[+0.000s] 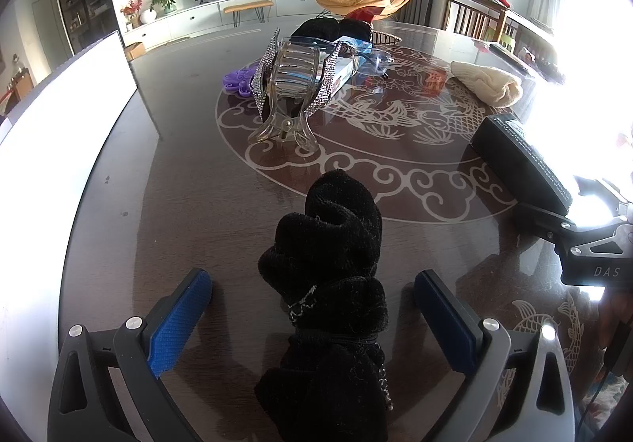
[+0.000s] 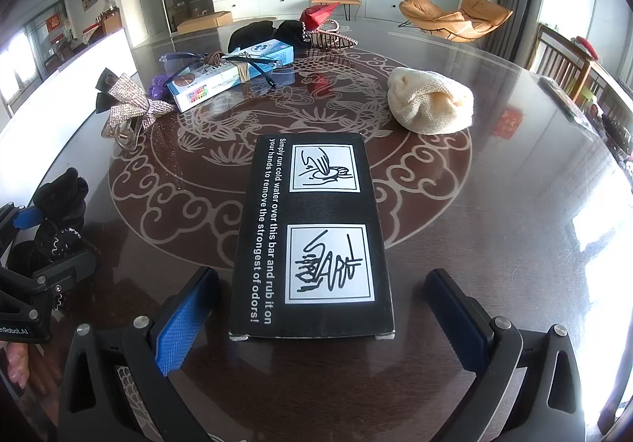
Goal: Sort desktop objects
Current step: 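Grasp the black printed soap box with the right tool while the left tool holds the glove, then carry the glove and soap box into the cardboard tray and open both tools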
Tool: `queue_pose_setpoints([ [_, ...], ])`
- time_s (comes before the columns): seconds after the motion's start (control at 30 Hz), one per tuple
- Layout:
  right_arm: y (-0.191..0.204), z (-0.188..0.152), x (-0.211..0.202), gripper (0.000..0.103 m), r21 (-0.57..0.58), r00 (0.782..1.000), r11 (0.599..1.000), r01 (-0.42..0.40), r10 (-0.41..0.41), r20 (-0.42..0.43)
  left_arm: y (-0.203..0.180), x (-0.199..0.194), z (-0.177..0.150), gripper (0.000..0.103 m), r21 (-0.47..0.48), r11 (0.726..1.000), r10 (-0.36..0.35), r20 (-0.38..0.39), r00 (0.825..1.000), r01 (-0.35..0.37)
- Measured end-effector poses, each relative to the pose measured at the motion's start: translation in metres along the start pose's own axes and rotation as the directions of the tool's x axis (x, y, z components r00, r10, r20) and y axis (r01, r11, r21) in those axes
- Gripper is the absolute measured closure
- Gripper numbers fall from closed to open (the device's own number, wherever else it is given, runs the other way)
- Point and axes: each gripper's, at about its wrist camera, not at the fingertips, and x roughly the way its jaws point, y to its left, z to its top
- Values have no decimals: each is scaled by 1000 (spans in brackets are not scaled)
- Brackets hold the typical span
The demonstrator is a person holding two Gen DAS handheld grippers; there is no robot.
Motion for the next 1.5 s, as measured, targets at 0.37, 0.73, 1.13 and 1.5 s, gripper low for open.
queue_pose_setpoints([
  [0.37, 0, 0, 0, 0, 0, 1000, 1000, -1, 1, 0, -2, 1, 0, 0, -1, 1000, 1, 0, 1000, -1],
  [0.73, 1, 10, 4, 0, -30, 996, 999, -28, 25, -82, -4, -3, 4, 2, 48, 998, -22, -107, 994, 27],
  [1.13, -15, 28, -42, 44, 71, 963, 970, -234, 241, -117, 11, -96, -11, 72, 28, 991, -129, 88, 988, 127],
  [1.5, 179, 101, -119, 44, -132, 847, 837, -531, 530, -45, 175, -190, 6, 72, -178, 984, 37, 193, 980, -2],
])
